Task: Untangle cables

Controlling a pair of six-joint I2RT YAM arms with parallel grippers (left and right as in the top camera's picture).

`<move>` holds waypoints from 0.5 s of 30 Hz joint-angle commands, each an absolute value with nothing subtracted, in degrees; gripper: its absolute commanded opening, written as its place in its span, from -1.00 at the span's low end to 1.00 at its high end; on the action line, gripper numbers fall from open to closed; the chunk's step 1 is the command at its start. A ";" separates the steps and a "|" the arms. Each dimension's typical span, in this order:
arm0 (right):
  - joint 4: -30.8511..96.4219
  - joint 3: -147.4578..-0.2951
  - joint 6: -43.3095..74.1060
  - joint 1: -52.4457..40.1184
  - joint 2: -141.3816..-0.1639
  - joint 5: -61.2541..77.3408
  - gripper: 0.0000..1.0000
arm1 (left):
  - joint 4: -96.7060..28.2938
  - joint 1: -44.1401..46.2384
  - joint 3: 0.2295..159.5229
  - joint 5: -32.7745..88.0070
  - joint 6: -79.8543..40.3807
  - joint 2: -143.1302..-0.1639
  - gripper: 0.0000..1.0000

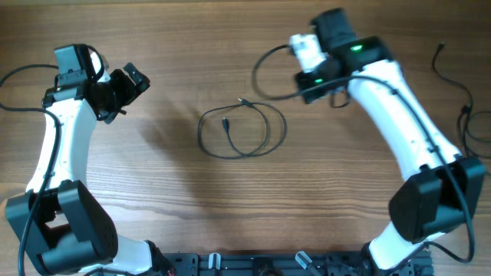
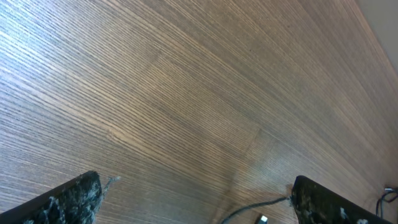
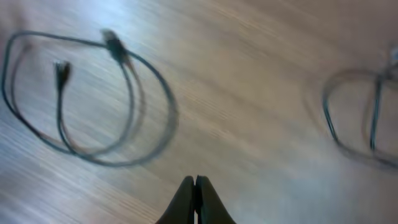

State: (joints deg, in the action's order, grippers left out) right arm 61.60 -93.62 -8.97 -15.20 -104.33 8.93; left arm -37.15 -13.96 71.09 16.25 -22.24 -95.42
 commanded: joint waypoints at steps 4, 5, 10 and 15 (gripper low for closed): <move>61.67 -92.44 -7.38 -11.49 -102.80 26.44 0.00 | -37.12 -14.15 70.83 15.73 -22.79 -95.79 1.00; 59.59 -91.83 -7.16 -12.47 -102.80 29.21 0.39 | -37.12 -14.15 70.83 15.73 -22.79 -95.79 1.00; 47.57 -85.86 -2.63 -17.32 -103.26 35.09 0.86 | -37.12 -14.15 70.83 15.73 -22.79 -95.79 1.00; 46.04 -84.66 -7.25 -26.26 -107.42 7.42 0.59 | -37.12 -14.15 70.83 15.73 -22.79 -95.79 1.00</move>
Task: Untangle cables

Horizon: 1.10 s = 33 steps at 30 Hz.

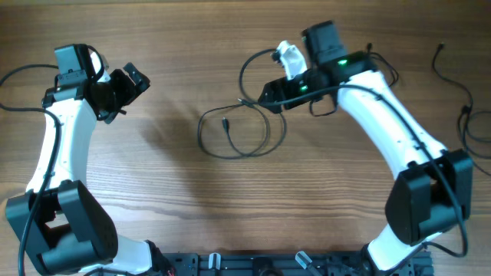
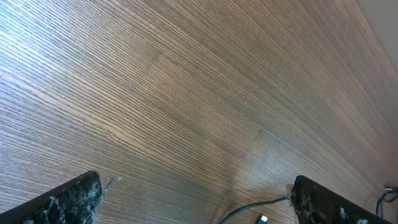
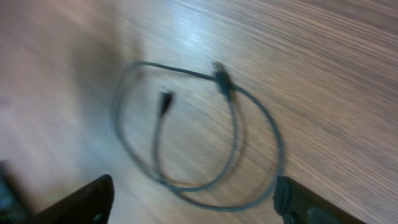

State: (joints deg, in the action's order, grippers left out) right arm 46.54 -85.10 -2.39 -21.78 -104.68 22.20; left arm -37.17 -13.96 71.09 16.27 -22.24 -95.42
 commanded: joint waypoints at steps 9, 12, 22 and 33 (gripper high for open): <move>46.09 -87.11 -15.84 -31.53 -113.43 0.91 0.74 | -37.12 -14.15 70.83 15.73 -22.79 -95.79 1.00; 43.29 -87.11 -17.98 -31.53 -116.77 0.89 0.75 | -37.12 -14.15 70.83 15.73 -22.79 -95.79 1.00; 30.98 -87.11 -24.05 -31.11 -123.04 -3.44 0.95 | -37.12 -14.15 70.83 15.73 -22.79 -95.79 1.00; 34.11 -87.05 -26.55 -30.37 -124.38 -3.38 0.97 | -37.12 -14.15 70.83 15.73 -22.79 -95.79 1.00</move>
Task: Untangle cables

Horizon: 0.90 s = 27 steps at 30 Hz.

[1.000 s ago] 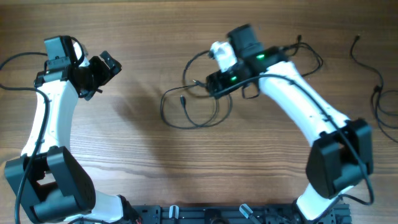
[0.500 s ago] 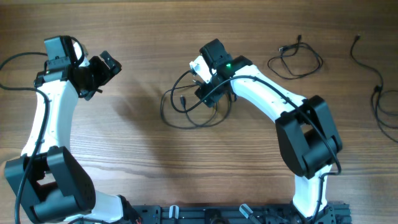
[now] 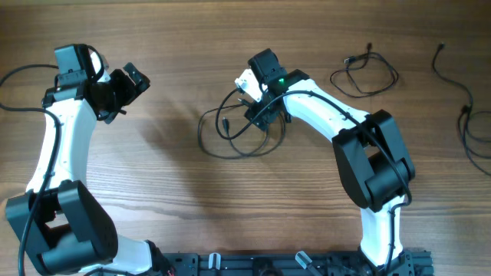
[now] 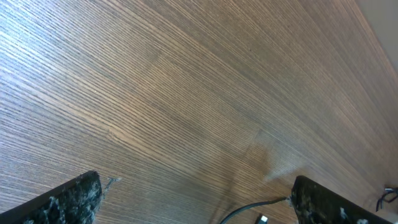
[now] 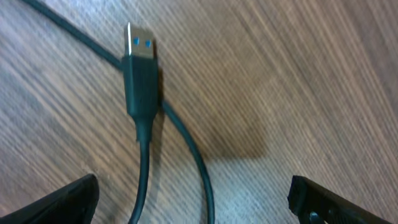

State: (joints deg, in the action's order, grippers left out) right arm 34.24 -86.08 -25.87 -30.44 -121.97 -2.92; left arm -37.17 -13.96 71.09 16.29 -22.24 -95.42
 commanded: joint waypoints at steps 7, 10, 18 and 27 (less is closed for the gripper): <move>36.49 -87.07 -24.51 -30.55 -126.78 3.03 0.57 | -37.12 -14.15 70.83 15.73 -22.79 -95.79 1.00; 37.45 -87.07 -22.15 -30.57 -126.78 2.44 0.37 | -37.12 -14.15 70.83 15.73 -22.79 -95.79 1.00; 41.50 -87.13 -14.81 -29.47 -126.78 4.45 -0.52 | -37.12 -14.15 70.83 15.73 -22.79 -95.79 1.00; 49.30 -87.77 -3.27 -30.04 -126.78 14.74 -0.53 | -37.12 -14.15 70.83 15.73 -22.79 -95.79 1.00</move>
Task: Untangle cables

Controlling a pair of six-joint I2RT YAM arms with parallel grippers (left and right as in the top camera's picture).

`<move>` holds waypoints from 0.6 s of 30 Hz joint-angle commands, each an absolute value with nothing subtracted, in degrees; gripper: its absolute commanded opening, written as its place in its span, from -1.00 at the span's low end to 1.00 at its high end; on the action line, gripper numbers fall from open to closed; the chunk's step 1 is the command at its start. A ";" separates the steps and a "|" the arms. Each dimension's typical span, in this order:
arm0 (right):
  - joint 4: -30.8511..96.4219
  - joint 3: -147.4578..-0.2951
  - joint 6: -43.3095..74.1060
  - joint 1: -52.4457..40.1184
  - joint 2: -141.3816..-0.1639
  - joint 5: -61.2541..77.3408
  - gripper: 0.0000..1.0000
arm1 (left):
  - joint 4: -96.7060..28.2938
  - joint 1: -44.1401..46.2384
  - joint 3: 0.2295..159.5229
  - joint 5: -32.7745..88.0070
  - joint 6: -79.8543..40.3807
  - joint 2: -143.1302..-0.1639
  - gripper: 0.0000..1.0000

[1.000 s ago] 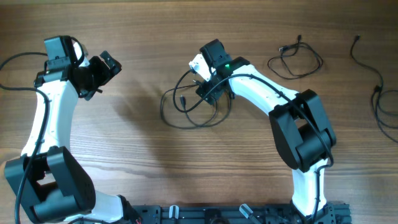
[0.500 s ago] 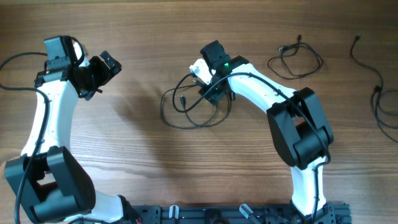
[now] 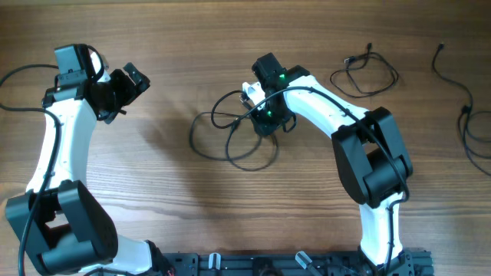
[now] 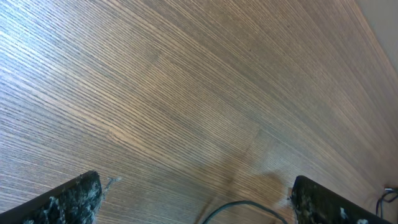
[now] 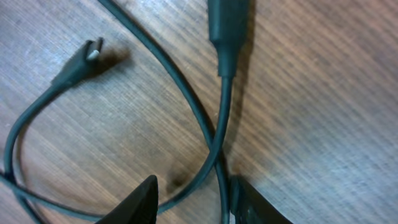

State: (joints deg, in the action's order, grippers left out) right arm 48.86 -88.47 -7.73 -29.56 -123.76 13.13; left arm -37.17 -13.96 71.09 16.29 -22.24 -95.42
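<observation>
A thin dark cable [image 3: 201,153] lies in loose loops at the middle of the table. My right gripper [image 3: 265,119] is down on the loops' right side. In the right wrist view its jaws [image 5: 193,200] are open but narrowed, with two crossing strands [image 5: 214,146] between them, one against the right finger [image 5: 252,204]. A USB plug [image 5: 227,18] and a small connector [image 5: 84,62] lie just beyond. My left gripper [image 3: 126,83] hovers wide open at the far left, away from the coil. One arc of cable [image 4: 239,206] shows low between its fingertips [image 4: 71,198].
A second coiled cable [image 3: 367,73] lies at the back right. More cables [image 3: 466,123] run along the right edge, one short piece [image 3: 439,57] behind them. The left arm's own lead [image 3: 19,77] trails off the left edge.
The right gripper's jaws have narrowed from wide open and now stand round two crossing strands below the USB plug. The coil has spread leftward and toward the front. The left arm is unchanged.
The right gripper was shut and high at the back right, carrying a cable loop. Then it was open, nearer the central coil. Then it was low over the coil's USB plug, with a second cable lying at the back right. Now its jaws straddle two strands.
</observation>
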 commanded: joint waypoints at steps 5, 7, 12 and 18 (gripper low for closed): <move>48.42 -87.79 0.01 -30.09 -126.74 12.51 -0.91 | -37.12 -14.15 70.83 15.73 -22.79 -95.79 1.00; 49.54 -88.97 -0.01 -29.91 -126.41 12.49 -0.91 | -37.12 -14.15 70.83 15.73 -22.79 -95.79 1.00; 62.22 -99.61 0.03 -27.33 -121.23 2.61 -0.91 | -37.12 -14.15 70.83 15.73 -22.79 -95.79 1.00; 75.57 -102.69 -2.46 -22.37 -112.88 -5.10 -0.91 | -37.12 -14.15 70.83 15.73 -22.79 -95.79 1.00</move>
State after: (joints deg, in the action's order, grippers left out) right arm 72.66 -101.19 -0.93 -24.77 -117.64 0.30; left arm -37.17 -13.96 71.09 16.29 -22.24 -95.42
